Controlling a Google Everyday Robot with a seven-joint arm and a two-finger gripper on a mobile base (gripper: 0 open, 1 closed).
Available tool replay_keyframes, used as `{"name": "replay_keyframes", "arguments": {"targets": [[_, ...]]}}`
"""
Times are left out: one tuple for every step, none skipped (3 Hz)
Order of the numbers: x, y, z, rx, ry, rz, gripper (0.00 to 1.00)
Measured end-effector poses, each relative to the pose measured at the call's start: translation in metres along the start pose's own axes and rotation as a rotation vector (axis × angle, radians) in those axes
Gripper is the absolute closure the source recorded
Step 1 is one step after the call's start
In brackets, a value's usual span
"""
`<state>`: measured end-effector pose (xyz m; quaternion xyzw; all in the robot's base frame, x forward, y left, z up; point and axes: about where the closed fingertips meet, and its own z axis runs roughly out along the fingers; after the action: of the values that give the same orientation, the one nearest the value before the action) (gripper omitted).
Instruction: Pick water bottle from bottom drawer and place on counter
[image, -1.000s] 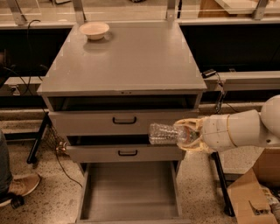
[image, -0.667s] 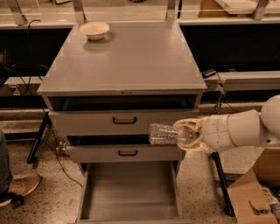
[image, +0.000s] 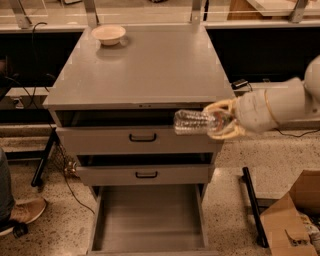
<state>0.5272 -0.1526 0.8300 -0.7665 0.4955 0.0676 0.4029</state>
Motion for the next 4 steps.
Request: {"name": "replay_keyframes", "arguments": {"targets": [[0.014, -0.074, -0.015, -0.054, 0.112, 0.009, 1.0], [0.022, -0.118, -0.013, -0.074, 0.172, 0.013, 1.0], [0.027, -0.157, -0.003, -0.078, 0.188, 0.036, 1.0], [0.028, -0.189, 0.027, -0.095, 0.158, 0.072, 1.0]]}}
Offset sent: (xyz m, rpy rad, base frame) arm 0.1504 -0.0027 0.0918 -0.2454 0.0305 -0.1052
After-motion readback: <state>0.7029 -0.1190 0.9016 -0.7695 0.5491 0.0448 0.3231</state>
